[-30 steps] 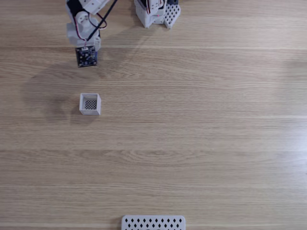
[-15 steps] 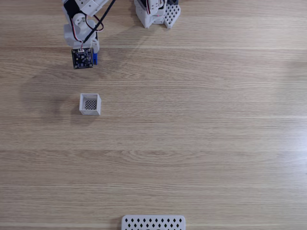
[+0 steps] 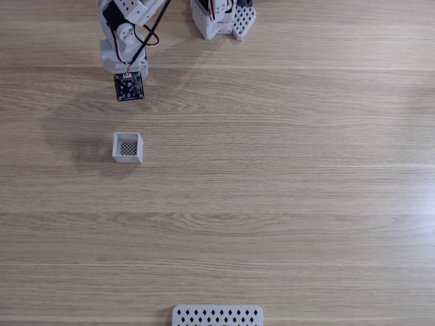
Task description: Grasp a peg and put it in the crate.
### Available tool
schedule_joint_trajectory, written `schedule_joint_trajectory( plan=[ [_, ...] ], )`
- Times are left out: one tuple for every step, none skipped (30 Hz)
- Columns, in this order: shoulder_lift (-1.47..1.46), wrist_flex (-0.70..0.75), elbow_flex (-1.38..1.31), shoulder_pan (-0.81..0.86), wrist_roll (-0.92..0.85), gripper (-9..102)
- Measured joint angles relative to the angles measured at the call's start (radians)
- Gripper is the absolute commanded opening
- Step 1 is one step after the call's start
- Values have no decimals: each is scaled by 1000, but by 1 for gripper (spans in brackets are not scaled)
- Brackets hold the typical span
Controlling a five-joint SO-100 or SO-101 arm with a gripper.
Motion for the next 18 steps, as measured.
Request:
schedule_joint_trajectory(
  plan=[
    [5,-3,6,0,0,14],
    [9,-8,12,-2,0,14],
    [12,-9,17,-2,0,14],
    [17,-14,23,-2,3,13],
    [21,-17,28,-2,6,11],
    [25,-18,32,-2,9,8],
    [28,-17,37,-2,9,4],
    [32,-17,41,-3,9,0],
    [32,-17,46,-3,9,-3],
    [32,-15,49,0,9,-3],
    [34,-15,51,2,9,-2],
    [34,-15,52,2,9,0],
    [38,-12,54,2,9,0],
    [44,-2,54,0,9,0],
    [55,0,55,-2,9,0],
    [69,0,55,-3,9,-1],
    [84,-2,55,-3,9,-1],
    [101,-8,55,-3,9,-1]
  ],
)
